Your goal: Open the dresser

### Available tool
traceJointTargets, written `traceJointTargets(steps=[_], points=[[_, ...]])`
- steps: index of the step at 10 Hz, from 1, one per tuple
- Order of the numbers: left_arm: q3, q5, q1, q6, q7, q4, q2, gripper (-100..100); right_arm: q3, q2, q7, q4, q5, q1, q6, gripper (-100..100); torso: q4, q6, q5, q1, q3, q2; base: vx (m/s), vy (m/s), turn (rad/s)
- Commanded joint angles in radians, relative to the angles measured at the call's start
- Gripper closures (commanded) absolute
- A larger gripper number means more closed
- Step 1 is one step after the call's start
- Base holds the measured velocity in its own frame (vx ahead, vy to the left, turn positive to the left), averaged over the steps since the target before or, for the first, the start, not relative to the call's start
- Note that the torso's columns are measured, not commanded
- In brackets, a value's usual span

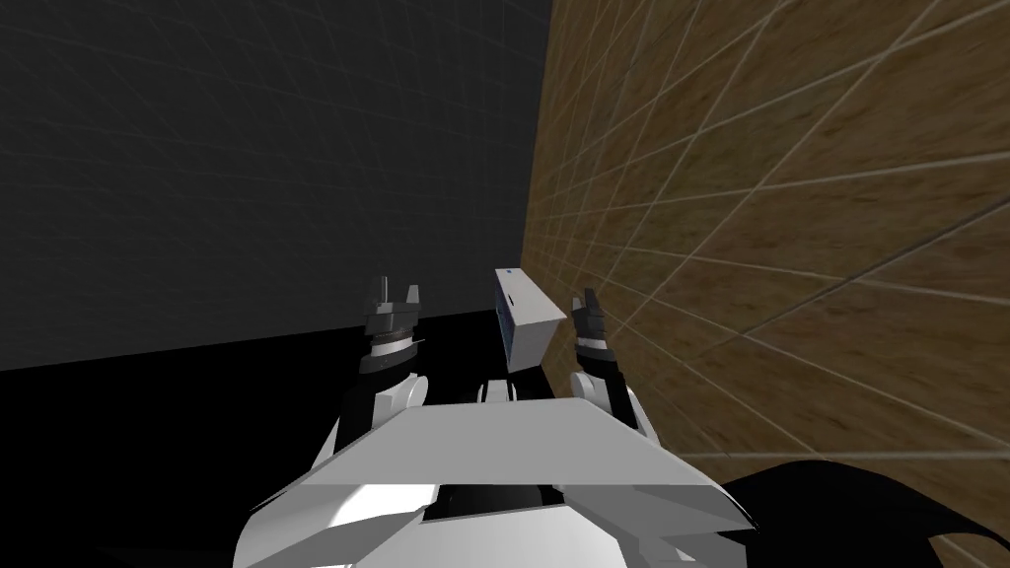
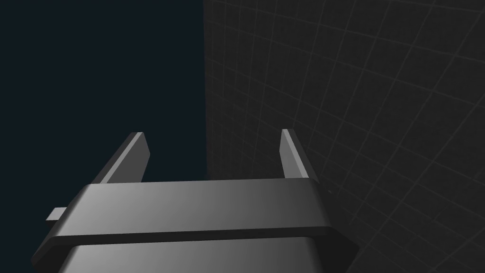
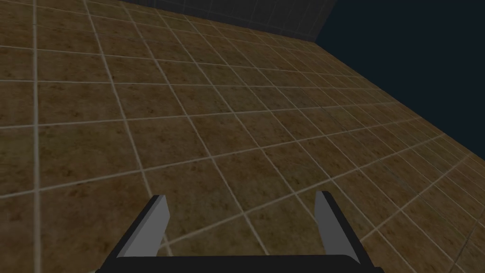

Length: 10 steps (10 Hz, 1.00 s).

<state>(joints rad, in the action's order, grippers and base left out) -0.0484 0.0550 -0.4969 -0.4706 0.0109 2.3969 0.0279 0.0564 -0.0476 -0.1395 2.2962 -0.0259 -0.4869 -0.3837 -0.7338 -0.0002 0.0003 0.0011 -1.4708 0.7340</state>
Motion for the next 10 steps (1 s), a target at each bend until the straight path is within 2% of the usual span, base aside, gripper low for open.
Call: traceJointTargets(steps=[1,2,3,4,6,7,8,9,10], points=[[0.000,0.000,0.000,0.000,0.000,0.000,0.000,0,0.010,-0.068,-0.019,-0.062,0.049,-0.007,0.035,-100,-0.003,0.000,0.000,0.000,-0.005,0.002,0.029,0.054,0.292],[0.000,0.000,0.000,0.000,0.000,0.000,0.000,0,0.014,-0.092,-0.029,-0.094,0.077,-0.010,0.054,-100,-0.004,0.000,0.000,0.000,-0.006,0.003,0.031,0.070,0.337],[0.000,0.000,0.000,0.000,0.000,0.000,0.000,0,0.014,-0.092,-0.029,-0.094,0.077,-0.010,0.054,-100,-0.004,0.000,0.000,0.001,-0.006,0.003,0.025,0.050,0.060],[0.000,0.000,0.000,0.000,0.000,0.000,0.000,0,0.019,-0.115,-0.041,-0.130,0.108,-0.014,0.076,-100,-0.004,0.001,0.000,-0.002,-0.005,0.004,0.022,0.046,0.208],[0.000,0.000,0.000,0.000,0.000,0.000,0.000,0,0.030,-0.159,-0.069,-0.194,0.169,-0.024,0.126,-100,-0.004,0.000,0.000,-0.001,-0.005,0.004,0.034,0.062,0.430],[0.000,0.000,0.000,0.000,0.000,0.000,0.000,0,0.030,-0.159,-0.069,-0.212,0.180,-0.024,0.126,-100,-0.004,0.000,0.000,0.000,-0.006,0.003,0.043,0.054,0.169],[0.000,0.000,0.000,0.000,0.000,0.000,0.000,0,0.036,-0.179,-0.084,-0.237,0.216,-0.029,0.154,-100,-0.004,0.001,0.000,-0.001,-0.005,0.004,0.044,0.043,0.281],[0.000,0.000,0.000,0.000,0.000,0.000,0.000,0,0.036,-0.179,-0.084,-0.253,0.220,-0.029,0.154,-100,-0.004,0.000,-0.001,-0.002,-0.005,0.004,0.034,0.040,0.182],[0.000,0.000,0.000,0.000,0.000,0.000,0.000,0,0.043,-0.199,-0.100,-0.279,0.259,-0.035,0.183,-100,-0.004,0.001,-0.001,-0.002,-0.005,0.004,0.033,0.056,0.363]])
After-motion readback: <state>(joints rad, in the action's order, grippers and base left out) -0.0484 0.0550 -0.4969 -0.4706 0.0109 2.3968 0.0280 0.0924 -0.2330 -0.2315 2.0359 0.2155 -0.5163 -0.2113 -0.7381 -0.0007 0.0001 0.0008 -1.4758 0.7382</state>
